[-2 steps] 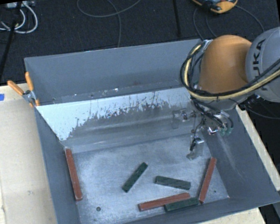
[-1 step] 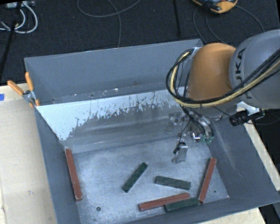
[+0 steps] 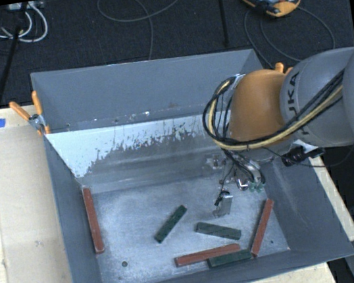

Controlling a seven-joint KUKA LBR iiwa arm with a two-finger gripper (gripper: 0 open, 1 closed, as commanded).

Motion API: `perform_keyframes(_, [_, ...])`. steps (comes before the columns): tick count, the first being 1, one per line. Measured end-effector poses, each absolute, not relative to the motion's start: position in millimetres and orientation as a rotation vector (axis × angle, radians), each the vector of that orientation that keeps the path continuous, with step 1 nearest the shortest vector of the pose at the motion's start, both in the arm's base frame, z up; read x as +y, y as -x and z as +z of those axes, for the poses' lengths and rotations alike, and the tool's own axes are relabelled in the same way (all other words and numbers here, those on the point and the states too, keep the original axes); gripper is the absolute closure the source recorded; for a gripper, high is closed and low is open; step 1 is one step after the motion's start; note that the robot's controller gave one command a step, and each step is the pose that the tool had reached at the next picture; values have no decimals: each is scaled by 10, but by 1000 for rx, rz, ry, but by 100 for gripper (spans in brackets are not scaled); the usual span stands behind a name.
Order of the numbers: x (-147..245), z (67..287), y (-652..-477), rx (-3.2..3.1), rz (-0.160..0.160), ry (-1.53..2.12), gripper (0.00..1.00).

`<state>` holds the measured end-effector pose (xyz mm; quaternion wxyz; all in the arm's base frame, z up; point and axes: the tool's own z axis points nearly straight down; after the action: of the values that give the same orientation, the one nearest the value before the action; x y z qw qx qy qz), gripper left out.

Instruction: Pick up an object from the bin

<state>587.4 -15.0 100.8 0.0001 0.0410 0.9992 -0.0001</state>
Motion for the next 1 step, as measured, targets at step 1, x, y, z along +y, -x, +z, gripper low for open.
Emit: perform_keyframes(1, [32,874,-5735,3141,0,146,0])
